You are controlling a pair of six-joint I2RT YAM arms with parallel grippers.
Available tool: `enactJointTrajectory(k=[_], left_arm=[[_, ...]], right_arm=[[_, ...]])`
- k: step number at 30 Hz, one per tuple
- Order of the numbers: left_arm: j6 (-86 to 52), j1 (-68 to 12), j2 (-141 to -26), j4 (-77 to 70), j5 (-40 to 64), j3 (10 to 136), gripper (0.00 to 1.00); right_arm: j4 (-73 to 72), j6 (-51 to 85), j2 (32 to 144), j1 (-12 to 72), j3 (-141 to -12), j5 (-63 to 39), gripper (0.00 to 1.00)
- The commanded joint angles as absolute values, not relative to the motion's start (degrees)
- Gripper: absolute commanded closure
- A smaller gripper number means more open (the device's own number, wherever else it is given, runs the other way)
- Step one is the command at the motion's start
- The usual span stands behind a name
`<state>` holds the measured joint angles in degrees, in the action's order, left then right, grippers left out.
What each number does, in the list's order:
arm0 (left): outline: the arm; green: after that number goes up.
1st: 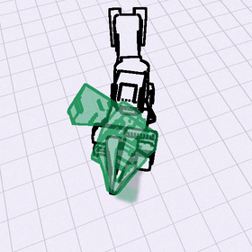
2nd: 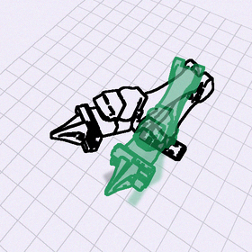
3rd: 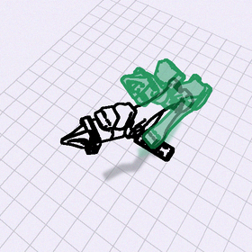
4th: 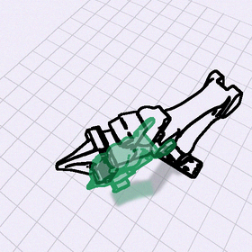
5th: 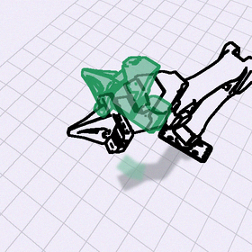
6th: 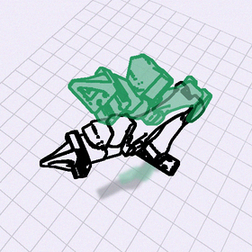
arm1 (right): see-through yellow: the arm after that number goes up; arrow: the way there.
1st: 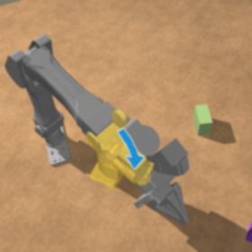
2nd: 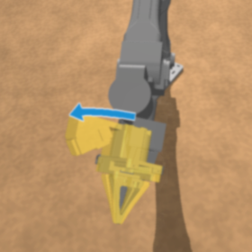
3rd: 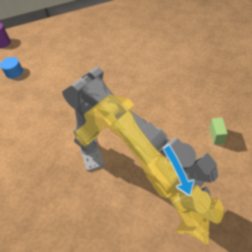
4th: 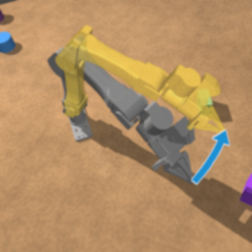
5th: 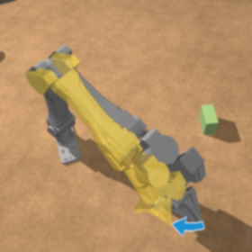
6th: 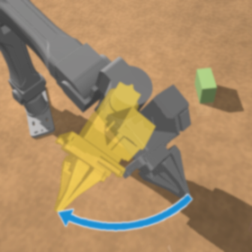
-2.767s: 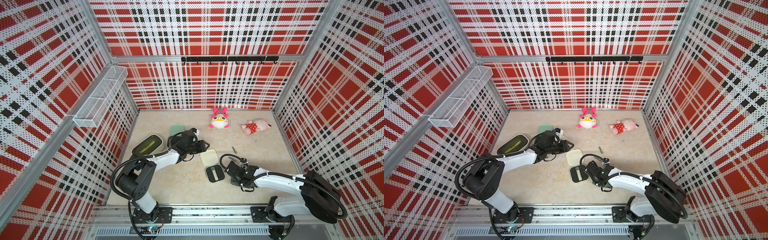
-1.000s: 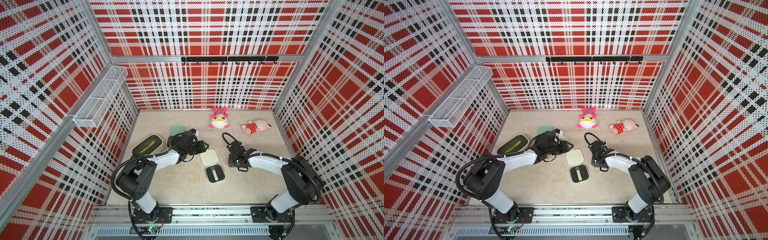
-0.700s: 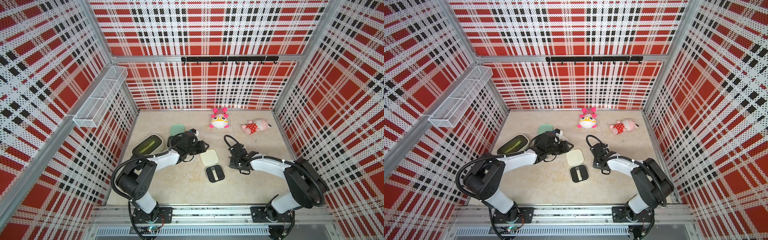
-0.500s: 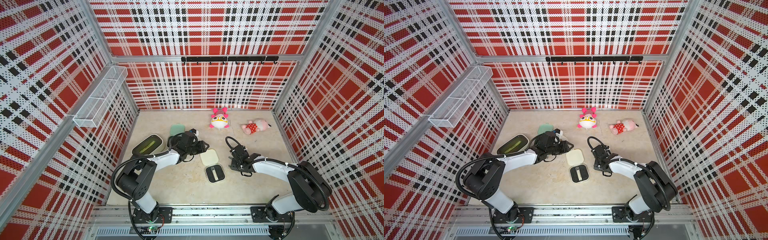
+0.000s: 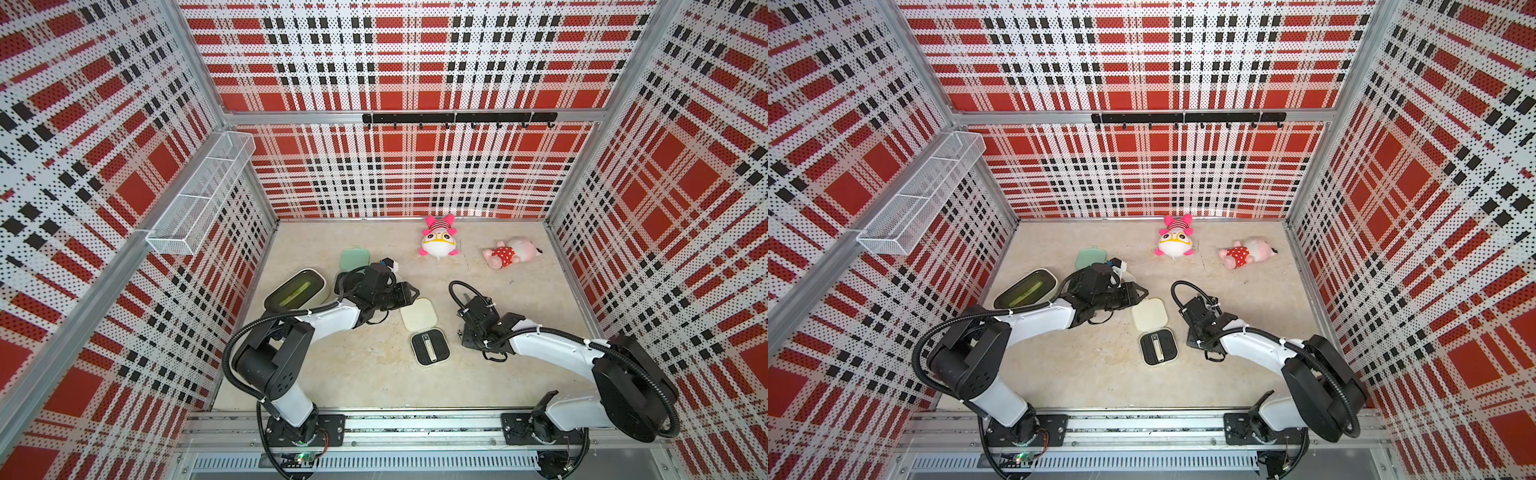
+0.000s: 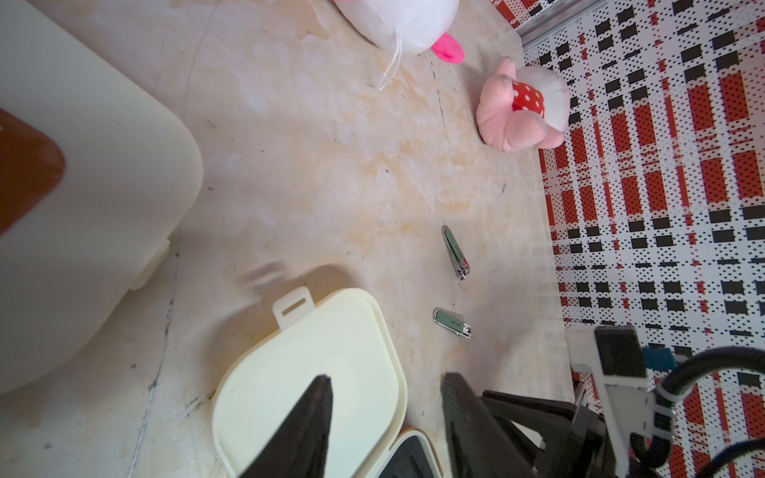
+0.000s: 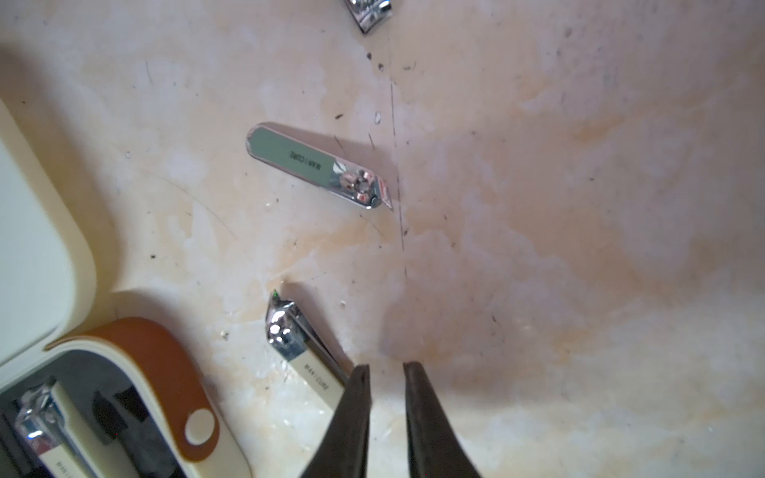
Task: Organize nail clipper sets
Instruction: Adjust the nail clipper at the center of the board, then pick up the nail clipper from the center of the board.
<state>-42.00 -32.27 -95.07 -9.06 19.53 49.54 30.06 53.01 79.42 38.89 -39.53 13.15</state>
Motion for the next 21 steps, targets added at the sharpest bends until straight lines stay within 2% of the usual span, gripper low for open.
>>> enactJointTrajectory(k=[1, 7, 12, 14, 18, 21], left_arm=[[-41.7, -33.0, -96.5, -10.0, 20.4, 50.4, 0.52], [-41.7, -33.6, -97.5, -10.1, 20.9, 50.4, 0.52], [-41.8, -33.8, -97.8, -10.0, 21.3, 50.1, 0.52], [-41.7, -33.8, -97.9, -10.1, 21.4, 49.8, 0.52], [-41.9, -33.9, -97.8, -10.3, 21.5, 49.2, 0.52], [-41.9, -34.0, -97.9, -10.4, 21.5, 49.1, 0.52]], right_arm=[[31.4, 50.8, 79.3, 39.2, -43.0, 14.4, 0.73], [31.8, 45.3, 84.0, 39.1, -48.2, 12.8, 0.58], [33.3, 42.6, 88.4, 39.1, -51.1, 12.4, 0.51], [33.5, 42.0, 89.8, 39.1, -51.5, 12.2, 0.51], [32.7, 41.3, 92.1, 39.1, -51.8, 10.3, 0.65], [32.5, 41.0, 93.0, 39.1, -52.1, 10.0, 0.68]])
